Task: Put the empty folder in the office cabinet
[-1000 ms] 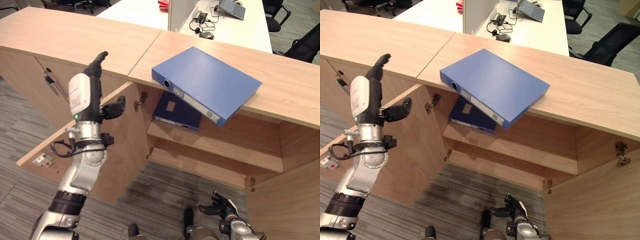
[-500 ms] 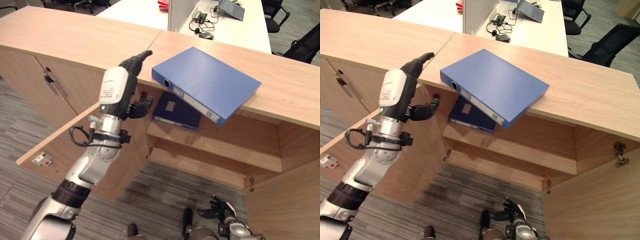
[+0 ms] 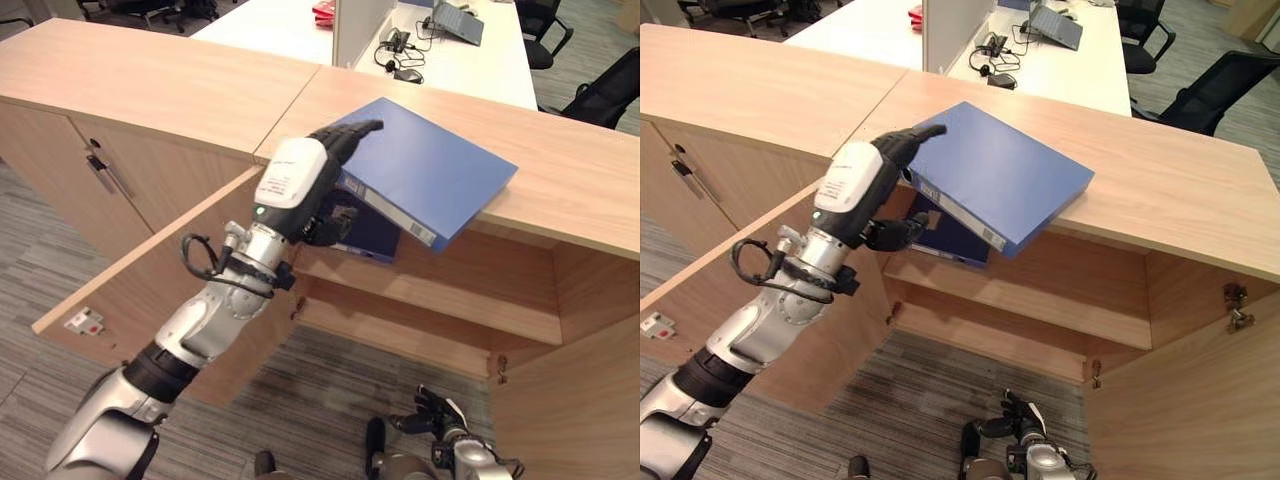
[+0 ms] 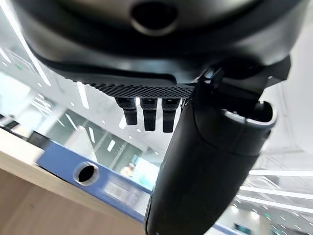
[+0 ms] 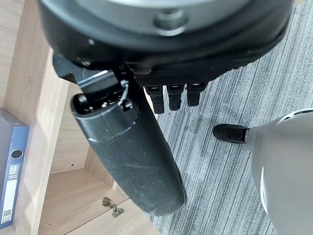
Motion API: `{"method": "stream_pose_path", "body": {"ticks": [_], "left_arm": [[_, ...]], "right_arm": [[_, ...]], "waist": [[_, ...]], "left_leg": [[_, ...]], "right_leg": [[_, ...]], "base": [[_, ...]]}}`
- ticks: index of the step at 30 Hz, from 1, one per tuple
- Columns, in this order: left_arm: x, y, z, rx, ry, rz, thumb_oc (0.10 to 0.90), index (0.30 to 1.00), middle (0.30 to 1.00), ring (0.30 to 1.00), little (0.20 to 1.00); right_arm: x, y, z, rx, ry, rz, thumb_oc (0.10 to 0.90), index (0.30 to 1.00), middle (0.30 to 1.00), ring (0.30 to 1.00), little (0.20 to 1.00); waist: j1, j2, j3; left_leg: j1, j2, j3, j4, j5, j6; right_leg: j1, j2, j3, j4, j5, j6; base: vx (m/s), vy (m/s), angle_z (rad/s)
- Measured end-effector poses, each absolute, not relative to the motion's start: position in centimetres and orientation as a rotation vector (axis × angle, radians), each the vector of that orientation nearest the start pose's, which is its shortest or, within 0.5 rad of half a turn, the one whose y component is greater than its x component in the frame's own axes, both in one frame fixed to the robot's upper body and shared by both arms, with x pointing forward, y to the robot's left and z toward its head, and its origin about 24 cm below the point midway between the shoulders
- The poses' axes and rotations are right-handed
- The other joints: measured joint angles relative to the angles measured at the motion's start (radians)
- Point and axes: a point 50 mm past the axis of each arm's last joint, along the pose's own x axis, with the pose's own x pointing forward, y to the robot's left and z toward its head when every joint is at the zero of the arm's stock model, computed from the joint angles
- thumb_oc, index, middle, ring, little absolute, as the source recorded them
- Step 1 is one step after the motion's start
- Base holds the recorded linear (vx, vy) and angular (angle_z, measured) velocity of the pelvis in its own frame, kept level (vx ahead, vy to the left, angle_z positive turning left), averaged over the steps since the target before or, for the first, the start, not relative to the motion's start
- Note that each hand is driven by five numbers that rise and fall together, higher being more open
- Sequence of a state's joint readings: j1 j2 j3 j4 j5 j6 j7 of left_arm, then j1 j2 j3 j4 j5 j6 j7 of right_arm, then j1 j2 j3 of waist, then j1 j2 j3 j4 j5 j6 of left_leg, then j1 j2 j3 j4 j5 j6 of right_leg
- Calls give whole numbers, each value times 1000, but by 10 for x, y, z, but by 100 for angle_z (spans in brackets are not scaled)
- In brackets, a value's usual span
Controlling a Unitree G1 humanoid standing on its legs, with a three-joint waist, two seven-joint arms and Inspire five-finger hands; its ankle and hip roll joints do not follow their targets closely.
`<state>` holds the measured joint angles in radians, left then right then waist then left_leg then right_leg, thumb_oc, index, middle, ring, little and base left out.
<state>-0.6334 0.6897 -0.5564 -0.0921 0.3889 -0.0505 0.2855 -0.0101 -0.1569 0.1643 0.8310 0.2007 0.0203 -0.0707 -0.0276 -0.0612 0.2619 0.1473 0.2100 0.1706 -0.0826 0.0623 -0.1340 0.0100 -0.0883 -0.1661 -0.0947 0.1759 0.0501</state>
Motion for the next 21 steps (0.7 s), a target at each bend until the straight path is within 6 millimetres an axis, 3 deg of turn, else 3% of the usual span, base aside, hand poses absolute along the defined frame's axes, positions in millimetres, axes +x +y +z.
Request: {"method": "stream_pose_path", "body": {"ticks": [5,18,21], "left_arm": [[299,86,207,1077,-912,-316,800,900,900,900,900],[298,79,200,1086,-881,-388,800,900,900,900,900],[300,67,193,1142,-884,-464,800,900,900,900,900]], "right_arm": [[175,-179,-124,-72,838,-43,800,900,900,900,900],[174,-184,-124,-76,838,-53,800,900,900,900,900],[177,-183,-123,-79,831,-47,800,900,900,900,900]], "waist": [[-22,6,1],[-24,26,0],[-23,28,-1]], "left_leg": [[2,-2,4,0,-1,0],[11,-2,17,0,-5,0],[11,-4,17,0,-5,0]], "right_leg": [[0,0,3,4,3,4],[0,1,15,6,3,2],[0,-1,15,7,5,3]], "base": [[1,0,-1],[4,2,-3],[0,0,0]]}}
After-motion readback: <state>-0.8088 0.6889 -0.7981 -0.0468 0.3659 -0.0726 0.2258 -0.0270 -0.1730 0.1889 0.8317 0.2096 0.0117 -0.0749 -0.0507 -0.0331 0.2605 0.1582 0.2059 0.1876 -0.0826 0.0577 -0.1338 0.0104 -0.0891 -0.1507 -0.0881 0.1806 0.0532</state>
